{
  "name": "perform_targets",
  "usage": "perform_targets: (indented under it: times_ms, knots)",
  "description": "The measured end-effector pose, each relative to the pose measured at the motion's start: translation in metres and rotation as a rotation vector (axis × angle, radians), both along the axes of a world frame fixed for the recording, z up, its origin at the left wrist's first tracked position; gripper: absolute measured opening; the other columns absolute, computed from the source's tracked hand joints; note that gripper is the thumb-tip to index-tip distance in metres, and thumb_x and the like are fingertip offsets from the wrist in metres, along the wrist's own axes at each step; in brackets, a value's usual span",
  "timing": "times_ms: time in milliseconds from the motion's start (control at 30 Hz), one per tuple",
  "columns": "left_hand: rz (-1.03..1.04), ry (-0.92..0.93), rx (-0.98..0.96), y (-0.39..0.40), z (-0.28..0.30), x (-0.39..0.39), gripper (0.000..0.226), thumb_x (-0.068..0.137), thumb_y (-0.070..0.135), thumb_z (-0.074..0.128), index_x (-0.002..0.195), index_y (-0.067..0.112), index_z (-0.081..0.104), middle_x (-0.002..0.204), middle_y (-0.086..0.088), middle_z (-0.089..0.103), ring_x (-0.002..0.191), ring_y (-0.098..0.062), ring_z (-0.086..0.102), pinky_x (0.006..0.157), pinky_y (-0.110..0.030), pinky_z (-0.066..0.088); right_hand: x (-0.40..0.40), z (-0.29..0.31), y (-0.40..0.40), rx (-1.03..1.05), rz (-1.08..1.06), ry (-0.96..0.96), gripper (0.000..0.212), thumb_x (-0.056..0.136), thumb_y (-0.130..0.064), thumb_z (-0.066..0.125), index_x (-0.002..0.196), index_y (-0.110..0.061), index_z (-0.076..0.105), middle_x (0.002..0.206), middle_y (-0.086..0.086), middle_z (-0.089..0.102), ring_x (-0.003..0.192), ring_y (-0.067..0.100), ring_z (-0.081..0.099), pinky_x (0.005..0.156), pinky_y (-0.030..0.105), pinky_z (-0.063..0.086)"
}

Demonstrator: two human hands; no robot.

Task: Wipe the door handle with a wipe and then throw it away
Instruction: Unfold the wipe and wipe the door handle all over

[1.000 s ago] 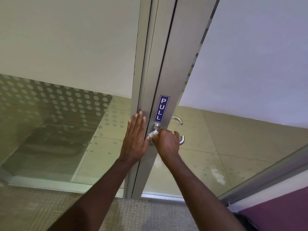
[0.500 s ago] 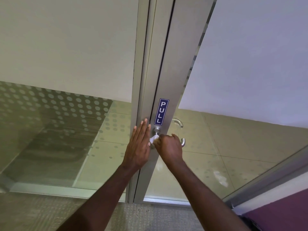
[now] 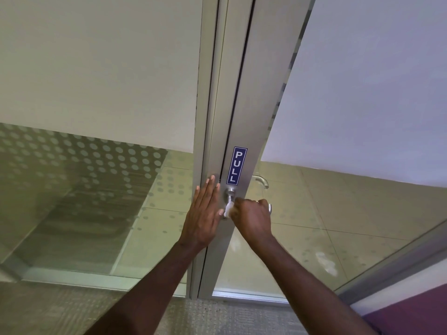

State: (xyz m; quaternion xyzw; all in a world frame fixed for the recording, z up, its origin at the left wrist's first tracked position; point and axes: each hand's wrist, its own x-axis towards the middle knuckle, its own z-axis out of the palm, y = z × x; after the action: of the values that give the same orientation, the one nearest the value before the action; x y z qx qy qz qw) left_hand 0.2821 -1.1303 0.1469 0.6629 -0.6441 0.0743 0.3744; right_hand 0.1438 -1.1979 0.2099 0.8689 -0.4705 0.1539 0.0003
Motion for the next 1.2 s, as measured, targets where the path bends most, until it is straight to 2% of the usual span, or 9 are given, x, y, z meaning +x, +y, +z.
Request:
perform_targets:
  times_ms: [67, 167, 333, 567, 700, 833, 967, 1067, 1200]
  knots:
    - [0.001, 0.022, 0.006, -0.001, 0.003, 0.000, 0.064, 0.106, 0.028, 0.030, 0.163, 0.006, 0.013, 0.174, -0.012, 0.005, 0.162, -0.026, 0.006, 0.130, -0.050, 0.011, -0.003, 0.003, 0.000, 0.008, -0.001, 0.043, 0.042, 0.074, -0.025, 0.072, 0.051, -0.027, 0.037, 0.045, -0.002, 0.048, 0.039, 0.014, 0.036, 0.071, 0.033, 0.037]
    - [0.006, 0.046, -0.001, -0.001, 0.005, -0.003, 0.062, 0.106, 0.026, 0.030, 0.162, 0.005, 0.016, 0.173, -0.014, 0.009, 0.161, -0.028, 0.008, 0.130, -0.053, 0.014, 0.016, 0.005, 0.001, 0.046, -0.029, 0.069, 0.026, 0.084, -0.031, 0.065, 0.060, -0.025, 0.054, 0.063, -0.001, 0.067, 0.061, 0.021, 0.064, 0.081, 0.038, 0.038]
    - [0.007, 0.078, -0.001, -0.002, 0.004, -0.012, 0.062, 0.105, 0.026, 0.031, 0.162, 0.006, 0.017, 0.173, -0.013, 0.011, 0.161, -0.027, 0.009, 0.129, -0.053, 0.014, 0.033, 0.006, -0.002, 0.180, -0.171, -0.105, 0.022, 0.088, -0.031, 0.060, 0.069, -0.023, 0.055, 0.077, 0.005, 0.072, 0.075, 0.027, 0.066, 0.082, 0.039, 0.035]
    - [-0.013, 0.097, -0.021, -0.005, 0.001, -0.013, 0.064, 0.102, 0.017, 0.033, 0.163, 0.008, 0.016, 0.173, -0.013, 0.009, 0.161, -0.027, 0.009, 0.129, -0.056, 0.013, -0.001, -0.007, 0.003, -0.097, 0.023, 0.086, 0.006, 0.080, -0.026, 0.069, 0.076, -0.022, 0.069, 0.068, 0.001, 0.070, 0.066, 0.025, 0.063, 0.076, 0.038, 0.041]
    - [-0.005, 0.105, -0.039, -0.008, -0.003, -0.013, 0.068, 0.100, 0.014, 0.035, 0.164, 0.010, 0.013, 0.174, -0.010, 0.007, 0.161, -0.026, 0.007, 0.129, -0.055, 0.012, -0.007, -0.011, 0.001, -0.229, 0.077, 0.179, 0.011, 0.076, -0.022, 0.077, 0.071, -0.019, 0.069, 0.066, 0.003, 0.070, 0.063, 0.025, 0.063, 0.075, 0.037, 0.044]
    - [-0.014, 0.138, -0.080, -0.010, -0.004, -0.015, 0.065, 0.102, 0.012, 0.035, 0.164, 0.012, 0.014, 0.174, -0.010, 0.010, 0.161, -0.026, 0.009, 0.130, -0.053, 0.012, 0.016, -0.010, -0.001, -0.075, 0.001, 0.149, 0.019, 0.090, -0.029, 0.064, 0.072, -0.024, 0.067, 0.068, 0.001, 0.070, 0.065, 0.022, 0.063, 0.080, 0.038, 0.039]
    - [-0.026, 0.131, -0.103, -0.009, -0.002, -0.016, 0.060, 0.104, 0.013, 0.033, 0.162, 0.008, 0.019, 0.173, -0.012, 0.013, 0.161, -0.026, 0.013, 0.130, -0.050, 0.012, 0.031, -0.008, -0.011, 0.228, -0.213, -0.213, 0.041, 0.099, -0.048, 0.050, 0.079, -0.016, 0.064, 0.084, 0.011, 0.074, 0.081, 0.032, 0.066, 0.085, 0.042, 0.038]
    - [-0.019, 0.122, -0.114, -0.007, -0.001, -0.016, 0.058, 0.105, 0.013, 0.032, 0.161, 0.005, 0.022, 0.172, -0.013, 0.015, 0.161, -0.026, 0.014, 0.131, -0.047, 0.010, 0.038, -0.009, -0.013, 0.252, -0.261, -0.255, 0.041, 0.099, -0.048, 0.050, 0.090, -0.012, 0.067, 0.092, 0.011, 0.075, 0.088, 0.033, 0.067, 0.087, 0.042, 0.037]
    - [-0.013, 0.136, -0.112, -0.004, -0.001, -0.017, 0.061, 0.103, 0.011, 0.034, 0.162, 0.008, 0.019, 0.173, -0.012, 0.013, 0.161, -0.026, 0.013, 0.131, -0.045, 0.007, 0.037, -0.006, -0.012, 0.145, -0.198, -0.132, 0.025, 0.093, -0.038, 0.055, 0.077, -0.020, 0.059, 0.081, 0.007, 0.074, 0.077, 0.028, 0.066, 0.084, 0.041, 0.034]
